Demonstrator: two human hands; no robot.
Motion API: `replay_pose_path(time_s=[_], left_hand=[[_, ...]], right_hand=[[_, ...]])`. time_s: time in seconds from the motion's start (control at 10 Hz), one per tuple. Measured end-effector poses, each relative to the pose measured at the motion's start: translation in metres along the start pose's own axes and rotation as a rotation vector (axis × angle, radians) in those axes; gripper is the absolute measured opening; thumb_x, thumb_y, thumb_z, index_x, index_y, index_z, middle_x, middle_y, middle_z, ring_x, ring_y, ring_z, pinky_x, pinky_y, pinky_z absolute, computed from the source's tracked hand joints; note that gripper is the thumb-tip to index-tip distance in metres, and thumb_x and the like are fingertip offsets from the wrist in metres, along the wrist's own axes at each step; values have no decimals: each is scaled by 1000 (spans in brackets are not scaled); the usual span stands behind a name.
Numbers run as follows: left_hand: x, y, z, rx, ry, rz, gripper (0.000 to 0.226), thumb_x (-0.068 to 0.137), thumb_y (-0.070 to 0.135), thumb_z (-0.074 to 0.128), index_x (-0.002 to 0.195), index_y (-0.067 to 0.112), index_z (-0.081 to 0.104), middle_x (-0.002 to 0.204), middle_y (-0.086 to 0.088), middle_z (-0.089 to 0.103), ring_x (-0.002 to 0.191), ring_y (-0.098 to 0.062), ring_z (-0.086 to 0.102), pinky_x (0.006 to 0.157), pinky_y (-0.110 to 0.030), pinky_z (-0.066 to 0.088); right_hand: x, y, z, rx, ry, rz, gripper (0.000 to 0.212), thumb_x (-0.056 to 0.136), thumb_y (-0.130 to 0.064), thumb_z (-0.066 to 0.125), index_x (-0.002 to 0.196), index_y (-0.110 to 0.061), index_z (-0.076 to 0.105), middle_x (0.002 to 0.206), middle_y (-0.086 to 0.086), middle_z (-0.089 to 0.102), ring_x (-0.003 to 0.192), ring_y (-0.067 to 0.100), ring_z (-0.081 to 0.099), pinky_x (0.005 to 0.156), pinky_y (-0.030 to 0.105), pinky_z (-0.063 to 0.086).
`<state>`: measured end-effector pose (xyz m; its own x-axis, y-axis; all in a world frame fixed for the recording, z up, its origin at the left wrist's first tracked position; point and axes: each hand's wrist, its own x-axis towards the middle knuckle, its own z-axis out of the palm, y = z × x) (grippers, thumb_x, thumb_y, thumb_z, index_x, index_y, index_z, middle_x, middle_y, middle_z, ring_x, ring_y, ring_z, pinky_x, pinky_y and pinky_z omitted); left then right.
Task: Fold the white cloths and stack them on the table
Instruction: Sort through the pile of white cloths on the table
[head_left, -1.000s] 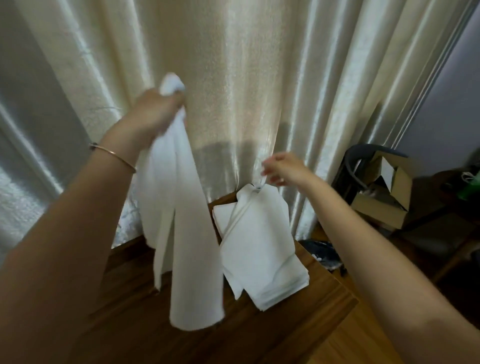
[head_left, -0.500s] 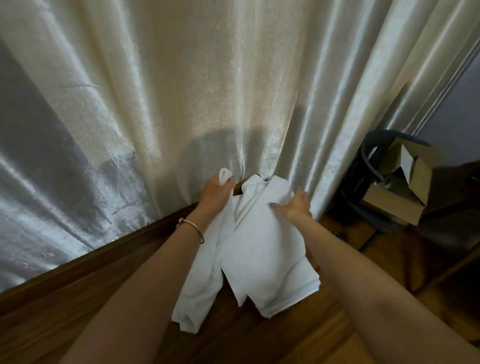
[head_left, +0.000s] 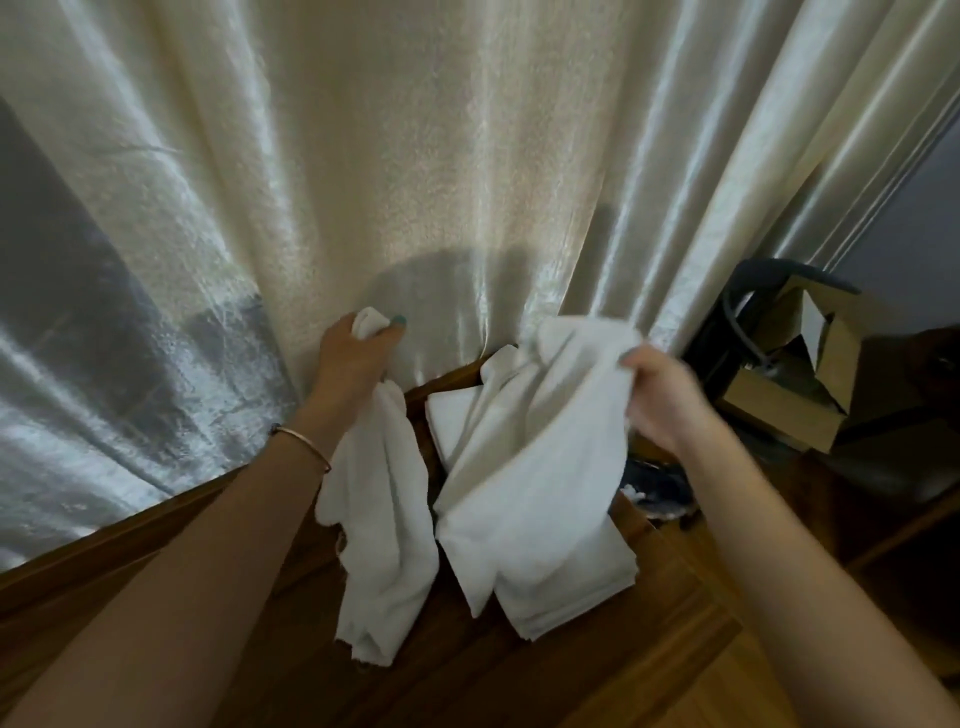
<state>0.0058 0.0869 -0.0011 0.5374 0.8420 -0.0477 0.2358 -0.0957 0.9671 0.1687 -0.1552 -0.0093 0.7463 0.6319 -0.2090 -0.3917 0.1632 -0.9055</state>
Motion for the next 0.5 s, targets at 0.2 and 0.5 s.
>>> replay_pose_path(time_s=[0.2, 0.5], left_hand=[[-7, 35, -7, -111, -381, 179, 29, 81, 37, 70, 109, 29, 65, 93, 1, 66, 76, -11, 62, 62, -15, 50], [-29, 54, -47, 270, -598, 301, 42, 52, 49, 85, 83, 25, 71, 77, 8, 74, 76, -8, 69, 62, -21, 52]], right_hand=[[-60, -37, 83, -377, 403, -140, 38, 69, -3, 48, 99, -19, 62, 62, 1, 64, 64, 30, 60, 53, 24, 46], [-11, -20, 111, -805, -235, -401, 24, 84, -6, 62, 87, -29, 69, 111, -4, 64, 96, 11, 58, 83, 21, 44]])
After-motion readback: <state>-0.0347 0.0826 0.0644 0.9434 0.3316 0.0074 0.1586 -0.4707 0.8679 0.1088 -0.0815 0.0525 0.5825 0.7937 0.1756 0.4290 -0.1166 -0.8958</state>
